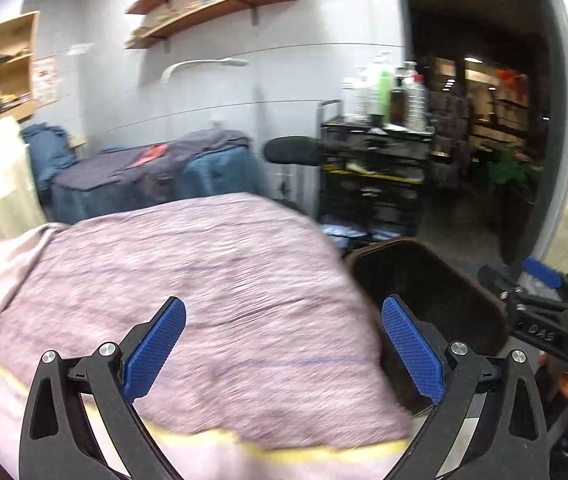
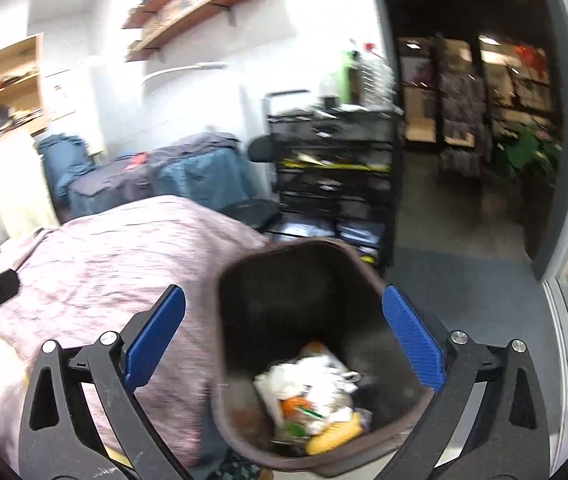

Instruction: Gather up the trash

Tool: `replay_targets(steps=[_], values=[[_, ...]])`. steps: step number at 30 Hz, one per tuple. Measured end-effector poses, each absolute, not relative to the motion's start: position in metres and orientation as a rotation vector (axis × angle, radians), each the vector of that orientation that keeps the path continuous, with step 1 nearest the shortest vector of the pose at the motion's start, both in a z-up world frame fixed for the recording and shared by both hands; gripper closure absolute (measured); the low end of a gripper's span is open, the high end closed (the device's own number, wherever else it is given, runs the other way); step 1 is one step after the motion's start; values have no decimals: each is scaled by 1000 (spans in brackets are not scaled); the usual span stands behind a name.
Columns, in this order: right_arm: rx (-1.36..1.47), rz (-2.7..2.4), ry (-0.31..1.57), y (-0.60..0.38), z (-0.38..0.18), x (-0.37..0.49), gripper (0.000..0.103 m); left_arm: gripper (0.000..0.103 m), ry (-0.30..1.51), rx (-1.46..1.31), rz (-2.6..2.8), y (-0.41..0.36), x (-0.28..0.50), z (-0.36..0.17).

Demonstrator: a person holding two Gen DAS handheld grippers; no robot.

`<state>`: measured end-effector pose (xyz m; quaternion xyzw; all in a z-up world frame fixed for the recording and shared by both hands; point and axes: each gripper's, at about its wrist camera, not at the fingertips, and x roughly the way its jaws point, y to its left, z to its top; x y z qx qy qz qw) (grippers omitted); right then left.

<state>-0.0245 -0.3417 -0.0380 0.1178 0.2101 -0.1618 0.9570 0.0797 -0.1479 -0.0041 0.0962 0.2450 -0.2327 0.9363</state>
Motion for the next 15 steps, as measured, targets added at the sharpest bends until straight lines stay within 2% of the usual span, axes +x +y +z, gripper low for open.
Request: replay_targets(steps=[15], values=[[89, -136, 363, -221, -29, -34, 6, 6, 435, 40, -294, -56, 44, -9]])
